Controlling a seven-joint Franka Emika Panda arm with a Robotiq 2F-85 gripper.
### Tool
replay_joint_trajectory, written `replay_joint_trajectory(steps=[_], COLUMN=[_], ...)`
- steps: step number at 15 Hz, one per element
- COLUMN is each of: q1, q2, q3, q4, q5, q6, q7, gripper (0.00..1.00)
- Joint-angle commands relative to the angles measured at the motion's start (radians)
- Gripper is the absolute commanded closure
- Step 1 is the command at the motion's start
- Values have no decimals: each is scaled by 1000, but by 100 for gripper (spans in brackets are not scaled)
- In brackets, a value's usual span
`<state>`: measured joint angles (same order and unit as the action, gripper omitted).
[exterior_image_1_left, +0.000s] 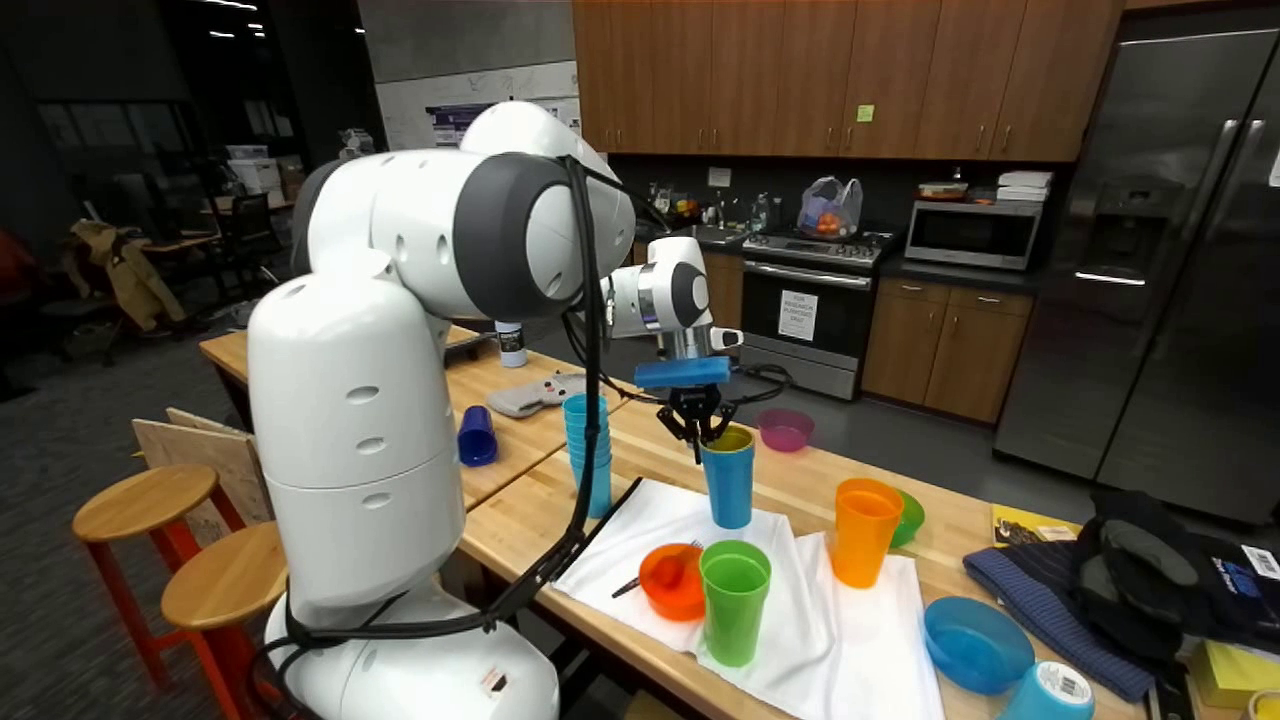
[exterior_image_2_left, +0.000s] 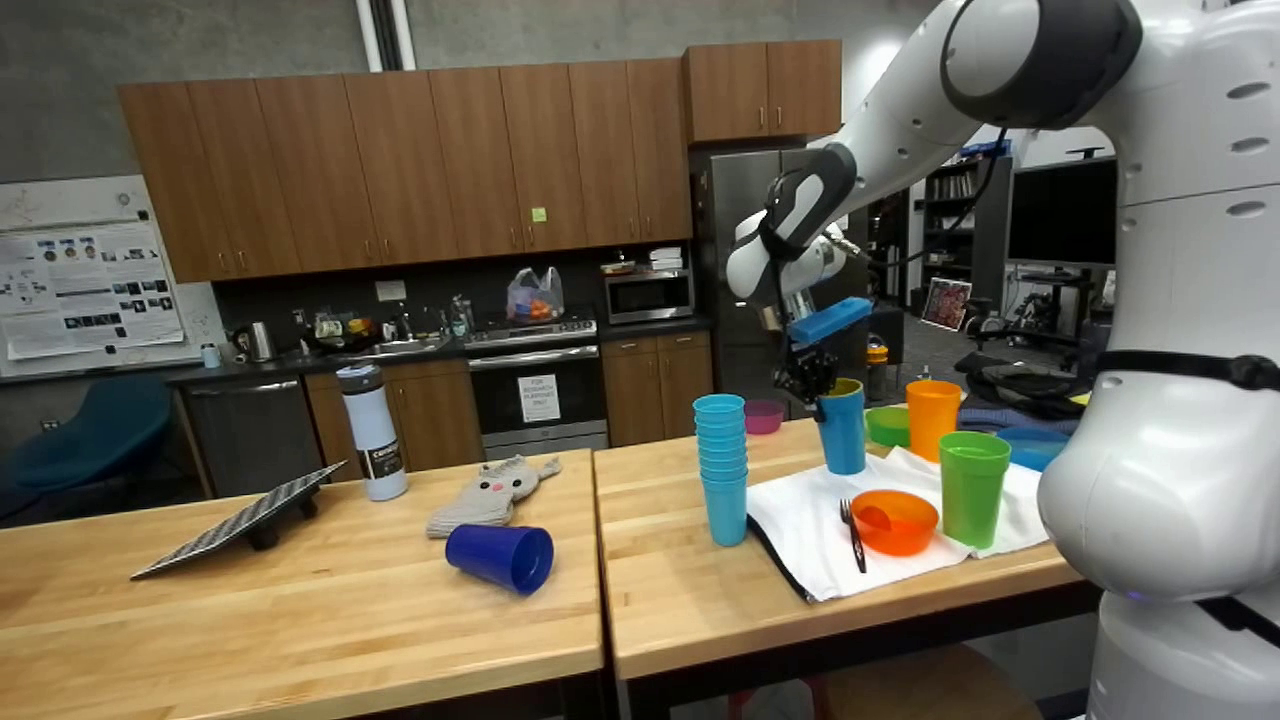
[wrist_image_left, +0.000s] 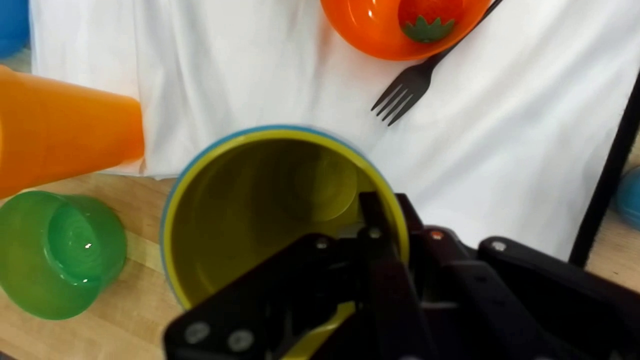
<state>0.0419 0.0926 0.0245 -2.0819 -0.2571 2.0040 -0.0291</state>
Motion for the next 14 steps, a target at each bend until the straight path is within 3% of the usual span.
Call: replay_joint_trajectory(steps=[1,14], q1=[-5,-7], q2=[10,42], q3=[-2,-6], q4=[9,3], q5=[8,35], q6=[17,116], q7=[22,51], gripper=[98,98])
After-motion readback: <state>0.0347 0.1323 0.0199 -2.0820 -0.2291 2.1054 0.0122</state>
